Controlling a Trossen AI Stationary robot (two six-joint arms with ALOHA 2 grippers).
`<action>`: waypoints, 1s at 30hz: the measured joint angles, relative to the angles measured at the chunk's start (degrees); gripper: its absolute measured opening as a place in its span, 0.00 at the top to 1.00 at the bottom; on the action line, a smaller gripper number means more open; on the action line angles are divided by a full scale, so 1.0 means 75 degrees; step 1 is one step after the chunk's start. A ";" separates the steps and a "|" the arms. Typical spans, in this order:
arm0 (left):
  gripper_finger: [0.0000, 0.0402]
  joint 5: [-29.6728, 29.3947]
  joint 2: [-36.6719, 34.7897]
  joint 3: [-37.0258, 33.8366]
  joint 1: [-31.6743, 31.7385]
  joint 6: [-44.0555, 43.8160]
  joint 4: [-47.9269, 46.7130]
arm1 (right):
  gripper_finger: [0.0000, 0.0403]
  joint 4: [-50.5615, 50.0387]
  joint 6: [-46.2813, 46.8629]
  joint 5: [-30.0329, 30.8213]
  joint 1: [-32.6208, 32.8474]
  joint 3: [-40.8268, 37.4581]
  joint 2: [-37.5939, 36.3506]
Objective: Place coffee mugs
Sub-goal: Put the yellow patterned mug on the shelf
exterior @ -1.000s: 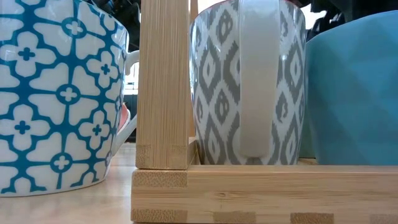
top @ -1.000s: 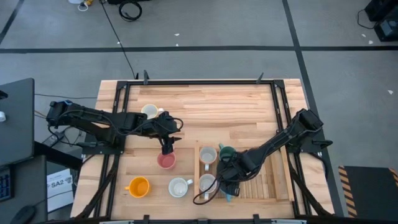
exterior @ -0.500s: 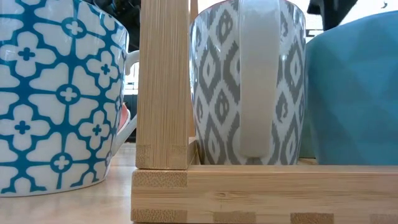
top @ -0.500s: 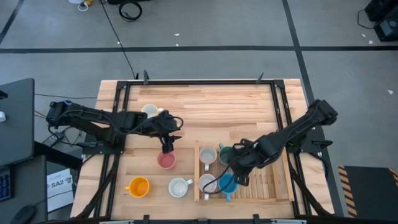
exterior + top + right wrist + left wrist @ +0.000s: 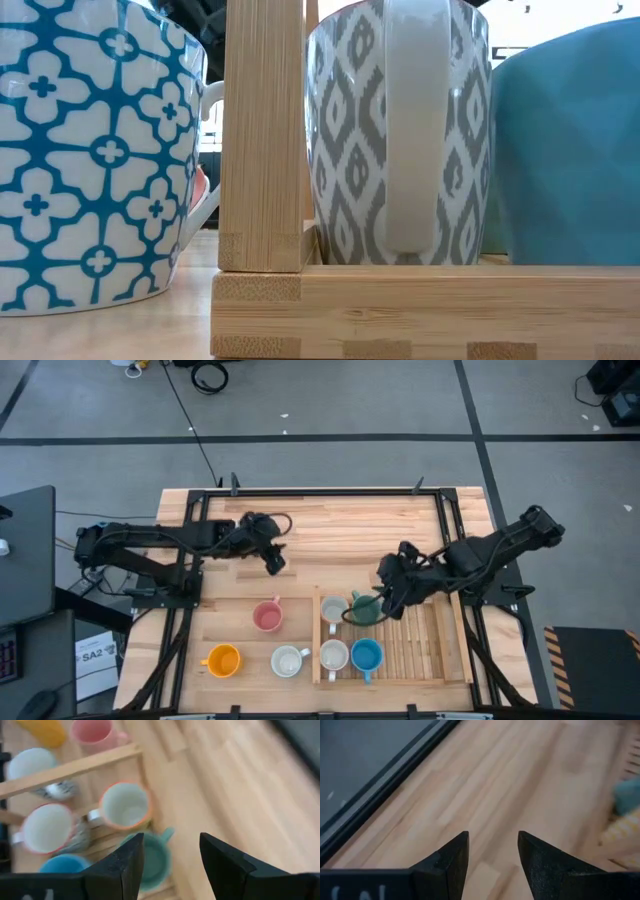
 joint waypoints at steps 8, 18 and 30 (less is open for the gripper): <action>0.56 -0.0013 -0.0003 0.1139 0.0969 -0.0821 -0.2857 | 0.51 0.0689 -0.2014 0.0524 -0.0698 0.0000 -0.0054; 0.56 0.0072 -0.0006 0.1708 0.2447 -0.1960 -0.5797 | 0.51 0.2045 -0.4184 0.0498 -0.1375 0.0000 0.0030; 0.56 0.0959 0.0009 0.1705 0.3469 -0.3274 -0.6045 | 0.51 0.2788 -0.5218 0.0080 -0.1838 0.0000 0.0030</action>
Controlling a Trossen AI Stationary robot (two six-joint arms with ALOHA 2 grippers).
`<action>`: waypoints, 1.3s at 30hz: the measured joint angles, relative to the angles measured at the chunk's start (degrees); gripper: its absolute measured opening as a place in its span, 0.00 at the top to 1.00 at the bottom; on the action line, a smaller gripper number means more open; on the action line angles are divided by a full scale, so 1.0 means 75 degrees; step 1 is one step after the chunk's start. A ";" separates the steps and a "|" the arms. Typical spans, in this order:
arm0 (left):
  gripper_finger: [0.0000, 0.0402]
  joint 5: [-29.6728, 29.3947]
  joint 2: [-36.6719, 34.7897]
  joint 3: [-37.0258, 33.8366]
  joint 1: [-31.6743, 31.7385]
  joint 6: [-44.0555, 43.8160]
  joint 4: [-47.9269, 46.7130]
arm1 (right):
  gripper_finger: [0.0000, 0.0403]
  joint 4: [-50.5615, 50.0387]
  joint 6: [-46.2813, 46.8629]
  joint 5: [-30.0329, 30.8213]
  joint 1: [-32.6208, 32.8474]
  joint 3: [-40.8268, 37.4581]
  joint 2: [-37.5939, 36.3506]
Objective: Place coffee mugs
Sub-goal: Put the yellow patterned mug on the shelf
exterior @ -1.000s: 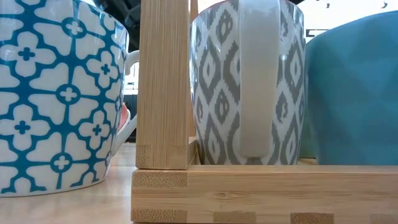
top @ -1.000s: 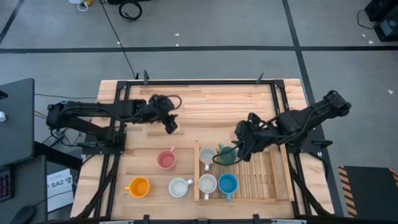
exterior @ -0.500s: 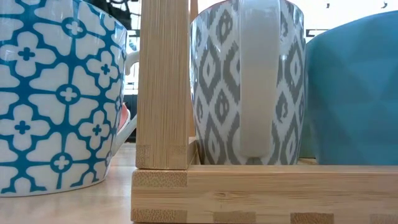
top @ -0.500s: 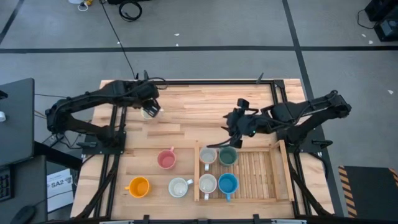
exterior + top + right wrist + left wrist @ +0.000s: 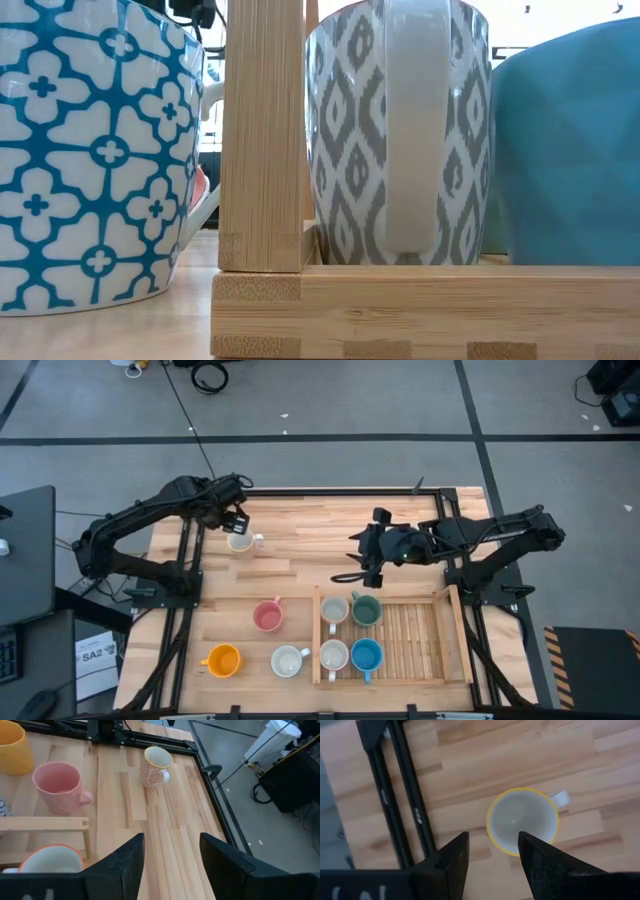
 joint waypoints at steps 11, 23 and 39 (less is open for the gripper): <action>0.56 0.0235 0.0002 -0.1029 0.0018 -0.1854 0.0051 | 0.51 0.0000 0.0001 -0.0462 -0.0102 0.0000 0.0003; 0.56 0.0620 0.0003 -0.3049 0.0021 -0.1860 0.2648 | 0.51 -0.0005 0.0004 -0.0465 -0.0105 0.0000 0.0006; 0.57 0.0585 0.0006 -0.3389 0.0013 -0.1449 0.3382 | 0.51 -0.0006 0.0009 -0.0462 -0.0105 0.0000 0.0006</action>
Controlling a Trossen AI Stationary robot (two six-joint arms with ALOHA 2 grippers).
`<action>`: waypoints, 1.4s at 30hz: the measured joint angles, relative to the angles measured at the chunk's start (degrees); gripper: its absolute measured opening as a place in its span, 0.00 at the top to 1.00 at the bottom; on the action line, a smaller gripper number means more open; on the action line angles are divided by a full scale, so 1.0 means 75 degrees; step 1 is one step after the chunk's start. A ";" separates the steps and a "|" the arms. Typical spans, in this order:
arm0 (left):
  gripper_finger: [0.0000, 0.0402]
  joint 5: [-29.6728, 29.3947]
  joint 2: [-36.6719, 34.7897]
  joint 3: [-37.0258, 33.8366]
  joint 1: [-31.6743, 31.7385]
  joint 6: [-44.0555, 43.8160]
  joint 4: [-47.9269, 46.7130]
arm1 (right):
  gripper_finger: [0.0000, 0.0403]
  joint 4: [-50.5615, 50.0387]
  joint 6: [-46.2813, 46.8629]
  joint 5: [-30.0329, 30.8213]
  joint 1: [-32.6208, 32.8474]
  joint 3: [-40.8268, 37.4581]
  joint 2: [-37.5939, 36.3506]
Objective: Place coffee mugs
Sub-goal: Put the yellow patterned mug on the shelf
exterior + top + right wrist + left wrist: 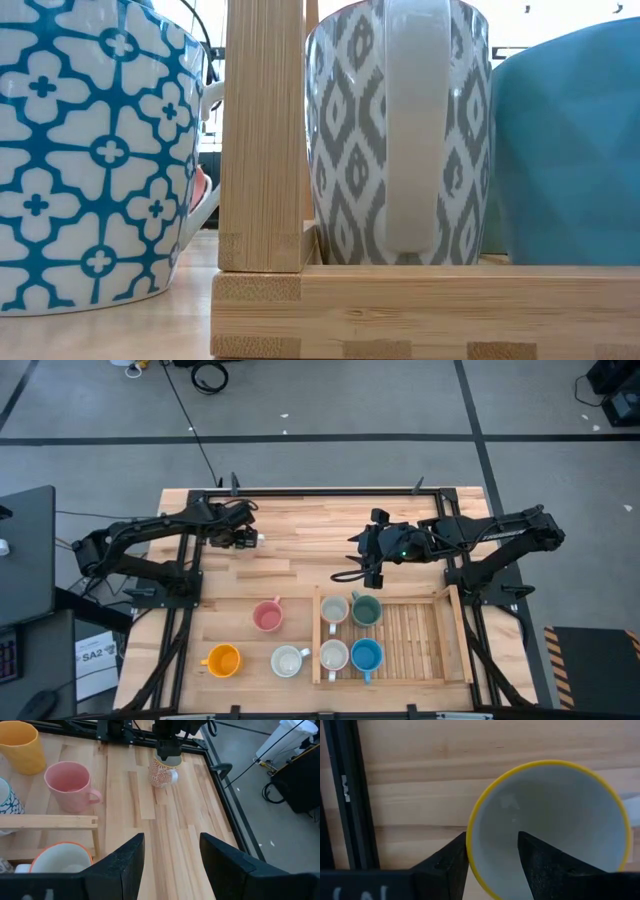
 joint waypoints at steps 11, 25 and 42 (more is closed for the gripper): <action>0.84 -0.0003 0.0000 0.0000 0.0000 0.0006 0.0032 | 0.51 -0.0003 0.0000 0.0001 0.0000 0.0000 0.0001; 0.94 0.0006 0.0007 0.0039 -0.0007 0.1899 0.2194 | 0.51 -0.0007 0.0067 0.0003 0.0000 0.0000 0.0003; 0.94 0.0316 0.0009 0.1428 -0.1197 0.2500 0.3982 | 0.51 0.0676 0.1230 0.0009 -0.1086 -0.0003 0.0003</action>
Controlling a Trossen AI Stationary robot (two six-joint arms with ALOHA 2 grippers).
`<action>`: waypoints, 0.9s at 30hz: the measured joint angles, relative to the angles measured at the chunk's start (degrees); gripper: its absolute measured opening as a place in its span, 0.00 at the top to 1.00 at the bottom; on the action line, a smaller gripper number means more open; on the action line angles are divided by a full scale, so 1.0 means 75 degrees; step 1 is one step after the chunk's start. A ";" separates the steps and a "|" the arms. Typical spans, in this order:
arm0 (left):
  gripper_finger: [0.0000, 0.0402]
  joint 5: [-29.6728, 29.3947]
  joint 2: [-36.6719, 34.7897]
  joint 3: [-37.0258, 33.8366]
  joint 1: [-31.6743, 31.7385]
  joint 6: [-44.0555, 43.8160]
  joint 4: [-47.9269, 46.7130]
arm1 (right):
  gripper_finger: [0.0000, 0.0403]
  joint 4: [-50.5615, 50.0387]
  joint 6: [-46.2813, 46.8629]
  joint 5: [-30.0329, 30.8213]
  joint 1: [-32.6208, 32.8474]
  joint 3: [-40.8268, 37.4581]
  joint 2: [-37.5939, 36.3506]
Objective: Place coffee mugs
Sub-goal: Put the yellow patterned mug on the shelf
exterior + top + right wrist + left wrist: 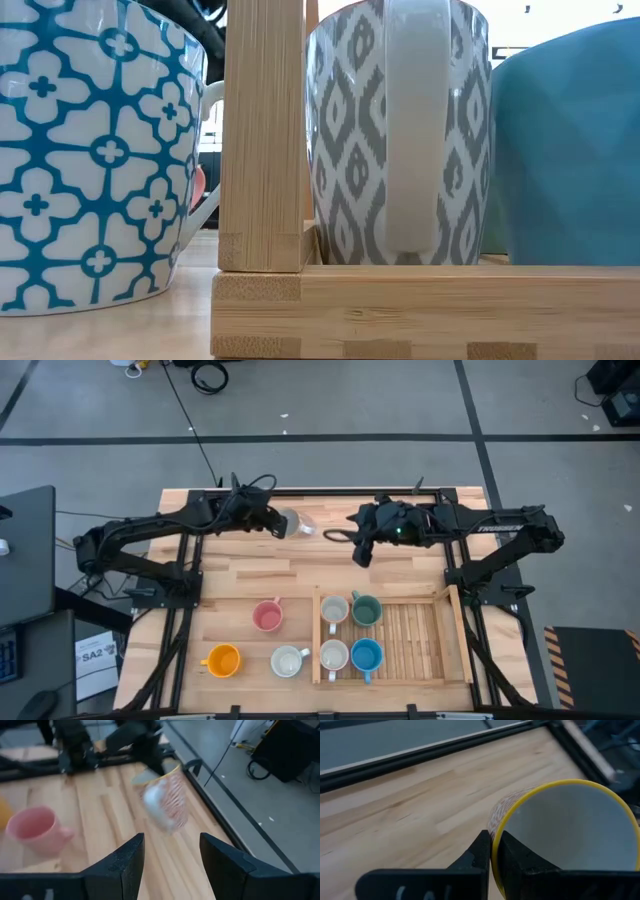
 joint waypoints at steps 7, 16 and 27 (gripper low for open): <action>0.94 -0.0680 0.0000 0.0088 -0.0714 -0.0376 0.0034 | 0.51 0.0646 0.0000 0.0000 -0.0393 0.0000 0.0000; 0.94 -0.0651 0.0229 0.0091 -0.1335 -0.1133 0.0241 | 0.51 0.0641 -0.0005 -0.0143 -0.0758 0.0000 0.0000; 0.94 -0.0417 0.1367 0.0096 -0.1328 -0.1201 0.1737 | 0.51 0.0563 0.0000 -0.0798 -0.1053 0.0000 0.0000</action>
